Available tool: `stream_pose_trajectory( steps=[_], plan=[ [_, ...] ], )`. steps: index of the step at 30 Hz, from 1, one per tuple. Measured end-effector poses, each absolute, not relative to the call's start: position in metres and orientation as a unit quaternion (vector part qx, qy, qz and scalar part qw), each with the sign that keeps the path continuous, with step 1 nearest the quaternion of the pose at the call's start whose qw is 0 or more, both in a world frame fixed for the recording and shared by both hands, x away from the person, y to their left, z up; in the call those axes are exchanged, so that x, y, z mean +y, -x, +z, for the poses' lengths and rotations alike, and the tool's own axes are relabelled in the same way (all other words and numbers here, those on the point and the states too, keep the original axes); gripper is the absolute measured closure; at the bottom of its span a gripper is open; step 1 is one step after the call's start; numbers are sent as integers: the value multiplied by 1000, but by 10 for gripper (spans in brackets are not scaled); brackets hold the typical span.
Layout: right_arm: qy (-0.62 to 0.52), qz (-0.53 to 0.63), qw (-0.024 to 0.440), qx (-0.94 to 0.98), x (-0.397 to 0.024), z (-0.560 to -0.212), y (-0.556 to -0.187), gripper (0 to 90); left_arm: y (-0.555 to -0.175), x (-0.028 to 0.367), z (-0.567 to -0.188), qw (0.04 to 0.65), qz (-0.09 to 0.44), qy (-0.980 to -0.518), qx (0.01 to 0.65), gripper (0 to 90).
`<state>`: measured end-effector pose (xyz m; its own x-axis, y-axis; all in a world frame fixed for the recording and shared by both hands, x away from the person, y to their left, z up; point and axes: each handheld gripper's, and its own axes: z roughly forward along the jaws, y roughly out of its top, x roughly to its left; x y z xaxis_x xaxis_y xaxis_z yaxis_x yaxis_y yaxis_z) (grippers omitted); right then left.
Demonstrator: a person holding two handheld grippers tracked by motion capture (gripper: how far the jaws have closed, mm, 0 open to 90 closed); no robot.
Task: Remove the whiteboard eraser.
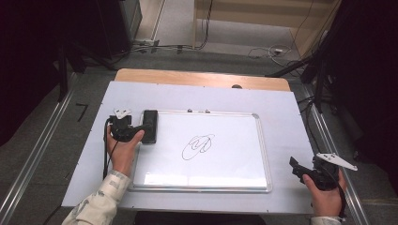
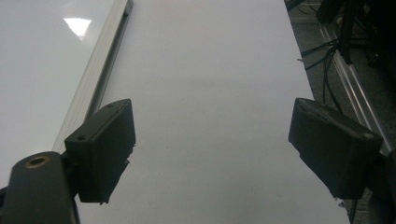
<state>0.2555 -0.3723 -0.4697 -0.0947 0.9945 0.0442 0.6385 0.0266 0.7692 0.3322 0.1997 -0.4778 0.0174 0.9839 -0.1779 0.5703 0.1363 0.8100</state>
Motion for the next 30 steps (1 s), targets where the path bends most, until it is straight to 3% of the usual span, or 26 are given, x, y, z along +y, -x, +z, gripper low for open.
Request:
stream_pose_trajectory(
  steps=[11, 30],
  plan=[
    [-616, 327, 271, 663, -372, -470, -256, 133, -349, 182, -484, 366, 261, -617, 646, 108],
    [-615, 328, 270, 665, -373, -470, -256, 132, -370, 169, -490, 328, 270, -624, 656, 213]
  ],
)
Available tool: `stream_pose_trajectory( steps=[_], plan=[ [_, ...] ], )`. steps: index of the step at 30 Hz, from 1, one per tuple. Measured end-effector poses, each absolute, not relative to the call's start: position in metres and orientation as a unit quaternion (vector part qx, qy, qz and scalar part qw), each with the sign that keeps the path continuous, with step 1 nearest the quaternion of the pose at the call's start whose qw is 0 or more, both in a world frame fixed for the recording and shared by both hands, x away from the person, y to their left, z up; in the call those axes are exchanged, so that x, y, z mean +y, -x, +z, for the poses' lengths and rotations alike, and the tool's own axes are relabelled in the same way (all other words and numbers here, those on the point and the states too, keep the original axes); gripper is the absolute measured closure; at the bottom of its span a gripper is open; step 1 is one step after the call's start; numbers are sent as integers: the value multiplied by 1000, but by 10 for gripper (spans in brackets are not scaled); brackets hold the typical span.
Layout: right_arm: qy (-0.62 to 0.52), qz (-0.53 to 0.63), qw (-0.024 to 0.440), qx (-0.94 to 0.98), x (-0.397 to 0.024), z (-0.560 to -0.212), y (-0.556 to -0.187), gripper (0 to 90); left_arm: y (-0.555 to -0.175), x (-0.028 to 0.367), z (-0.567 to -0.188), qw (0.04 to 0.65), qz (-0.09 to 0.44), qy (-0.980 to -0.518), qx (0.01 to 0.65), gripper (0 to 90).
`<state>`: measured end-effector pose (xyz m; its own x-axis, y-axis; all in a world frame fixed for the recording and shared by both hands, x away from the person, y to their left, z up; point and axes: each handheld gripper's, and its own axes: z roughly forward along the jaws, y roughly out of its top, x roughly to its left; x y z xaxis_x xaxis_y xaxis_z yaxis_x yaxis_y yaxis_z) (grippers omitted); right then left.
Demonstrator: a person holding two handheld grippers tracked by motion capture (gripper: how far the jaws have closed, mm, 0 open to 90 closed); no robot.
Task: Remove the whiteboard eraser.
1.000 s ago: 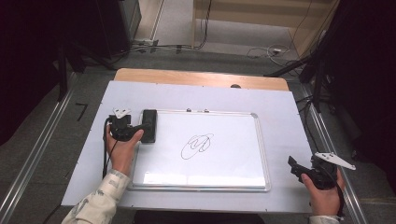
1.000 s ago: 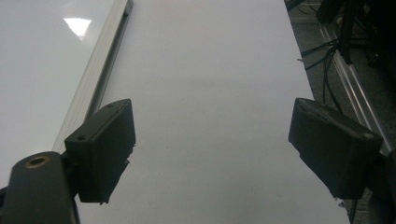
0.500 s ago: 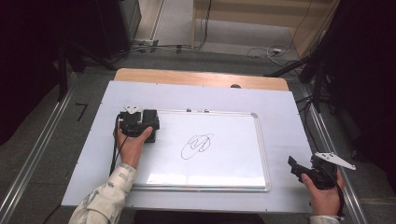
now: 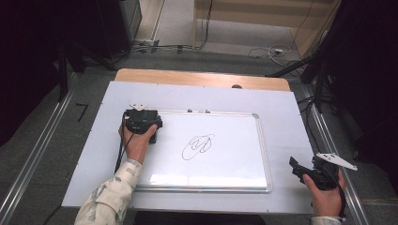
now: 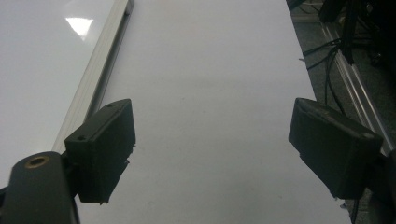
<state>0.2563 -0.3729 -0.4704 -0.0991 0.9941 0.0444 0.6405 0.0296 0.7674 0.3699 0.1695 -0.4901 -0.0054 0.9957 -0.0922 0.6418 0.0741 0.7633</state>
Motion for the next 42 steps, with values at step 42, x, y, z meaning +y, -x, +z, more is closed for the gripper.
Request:
stream_pose_trajectory(
  steps=[42],
  plan=[
    [-616, 331, 270, 662, -374, -469, -256, 133, -368, 160, -489, 312, 275, -651, 635, 394]
  ],
)
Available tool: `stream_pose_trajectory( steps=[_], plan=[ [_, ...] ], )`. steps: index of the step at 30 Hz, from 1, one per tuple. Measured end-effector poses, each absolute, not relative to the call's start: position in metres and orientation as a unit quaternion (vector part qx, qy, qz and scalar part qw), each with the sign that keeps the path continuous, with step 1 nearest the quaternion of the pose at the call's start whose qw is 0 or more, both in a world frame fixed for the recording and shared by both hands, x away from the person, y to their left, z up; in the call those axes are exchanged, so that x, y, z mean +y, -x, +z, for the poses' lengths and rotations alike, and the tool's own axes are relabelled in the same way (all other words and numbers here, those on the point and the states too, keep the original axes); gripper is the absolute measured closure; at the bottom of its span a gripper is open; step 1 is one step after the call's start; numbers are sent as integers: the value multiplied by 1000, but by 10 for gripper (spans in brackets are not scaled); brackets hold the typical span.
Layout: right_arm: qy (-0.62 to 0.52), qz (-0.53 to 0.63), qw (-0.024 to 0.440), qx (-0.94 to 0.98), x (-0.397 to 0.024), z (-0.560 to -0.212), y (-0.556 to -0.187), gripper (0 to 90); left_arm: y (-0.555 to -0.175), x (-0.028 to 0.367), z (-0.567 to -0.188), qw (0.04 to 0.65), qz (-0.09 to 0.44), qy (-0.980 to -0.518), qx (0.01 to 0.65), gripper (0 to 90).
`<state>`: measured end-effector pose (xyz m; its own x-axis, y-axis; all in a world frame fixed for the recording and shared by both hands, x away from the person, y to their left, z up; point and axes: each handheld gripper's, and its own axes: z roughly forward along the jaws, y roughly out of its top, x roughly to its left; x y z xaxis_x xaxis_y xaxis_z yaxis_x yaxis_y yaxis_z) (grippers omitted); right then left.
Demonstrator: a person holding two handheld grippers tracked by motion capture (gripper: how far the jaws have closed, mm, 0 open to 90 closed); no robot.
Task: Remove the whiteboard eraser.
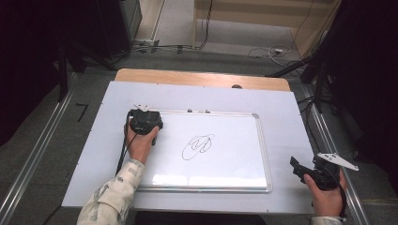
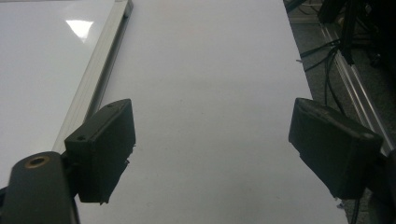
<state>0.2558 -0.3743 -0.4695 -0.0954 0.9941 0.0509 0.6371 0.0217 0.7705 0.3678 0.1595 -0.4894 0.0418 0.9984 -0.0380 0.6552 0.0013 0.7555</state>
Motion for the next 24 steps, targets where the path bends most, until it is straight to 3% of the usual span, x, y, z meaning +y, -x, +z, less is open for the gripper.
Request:
stream_pose_trajectory(
  steps=[24],
  plan=[
    [-614, 329, 269, 665, -374, -470, -256, 133, -351, 159, -475, 336, 273, -652, 622, 394]
  ],
)
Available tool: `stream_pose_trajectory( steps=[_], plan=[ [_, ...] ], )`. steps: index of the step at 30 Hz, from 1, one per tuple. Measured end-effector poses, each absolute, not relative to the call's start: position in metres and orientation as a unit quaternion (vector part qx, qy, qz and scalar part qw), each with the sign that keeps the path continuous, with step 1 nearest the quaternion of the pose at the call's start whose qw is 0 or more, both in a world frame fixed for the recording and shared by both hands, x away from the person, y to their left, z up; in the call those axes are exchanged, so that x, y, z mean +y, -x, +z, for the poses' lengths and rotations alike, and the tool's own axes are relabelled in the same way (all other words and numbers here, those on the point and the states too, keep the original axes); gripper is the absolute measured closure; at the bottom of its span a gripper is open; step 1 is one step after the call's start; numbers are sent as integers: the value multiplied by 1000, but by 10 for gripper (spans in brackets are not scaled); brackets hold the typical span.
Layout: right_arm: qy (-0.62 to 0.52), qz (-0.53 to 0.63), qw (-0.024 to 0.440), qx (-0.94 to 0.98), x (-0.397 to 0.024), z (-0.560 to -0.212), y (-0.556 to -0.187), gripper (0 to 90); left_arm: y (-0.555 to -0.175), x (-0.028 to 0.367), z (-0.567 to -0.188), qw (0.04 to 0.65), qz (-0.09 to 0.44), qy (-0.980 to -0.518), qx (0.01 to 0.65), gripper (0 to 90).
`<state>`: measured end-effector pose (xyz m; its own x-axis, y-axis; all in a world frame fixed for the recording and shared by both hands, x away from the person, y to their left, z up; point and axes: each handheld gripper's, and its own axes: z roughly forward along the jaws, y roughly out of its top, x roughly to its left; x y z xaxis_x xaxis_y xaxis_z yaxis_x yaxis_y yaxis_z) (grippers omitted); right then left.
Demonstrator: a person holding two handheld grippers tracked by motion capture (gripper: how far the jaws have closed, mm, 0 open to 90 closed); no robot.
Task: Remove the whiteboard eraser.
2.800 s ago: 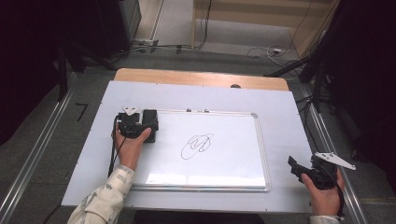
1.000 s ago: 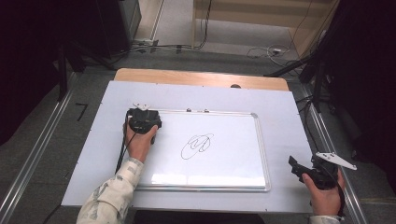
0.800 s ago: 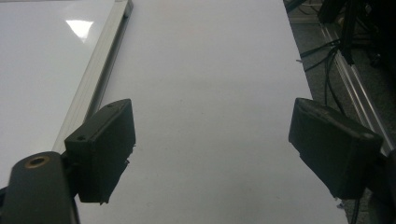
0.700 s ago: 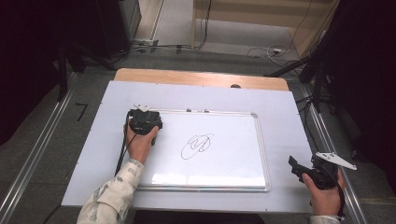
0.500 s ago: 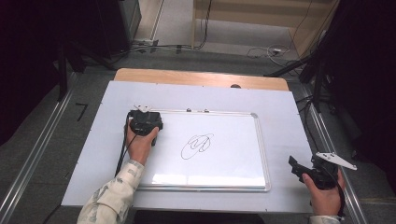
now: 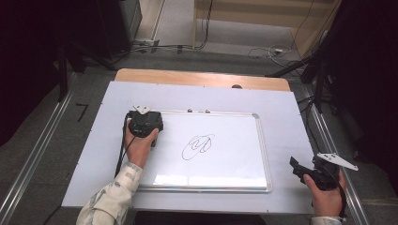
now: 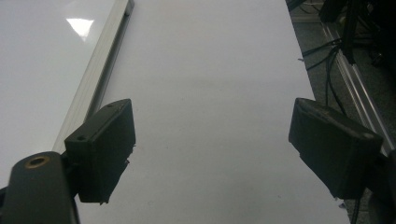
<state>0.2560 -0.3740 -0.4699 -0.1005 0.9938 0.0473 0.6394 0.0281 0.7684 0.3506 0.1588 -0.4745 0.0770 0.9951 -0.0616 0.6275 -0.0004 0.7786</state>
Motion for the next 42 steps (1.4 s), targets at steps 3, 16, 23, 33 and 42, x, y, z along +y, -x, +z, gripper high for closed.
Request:
stream_pose_trajectory(
  steps=[3, 16, 23, 33, 42],
  plan=[
    [-615, 330, 269, 664, -374, -470, -256, 133, -349, 161, -472, 338, 273, -652, 622, 394],
    [-615, 328, 266, 666, -373, -471, -257, 133, -338, 158, -461, 357, 265, -652, 614, 394],
    [-616, 328, 264, 666, -373, -472, -256, 133, -335, 154, -458, 363, 260, -656, 608, 394],
    [-615, 329, 263, 667, -373, -472, -256, 133, -333, 145, -457, 370, 253, -664, 599, 394],
    [-616, 328, 262, 667, -373, -472, -256, 133, -331, 139, -457, 373, 246, -670, 593, 393]
  ],
)
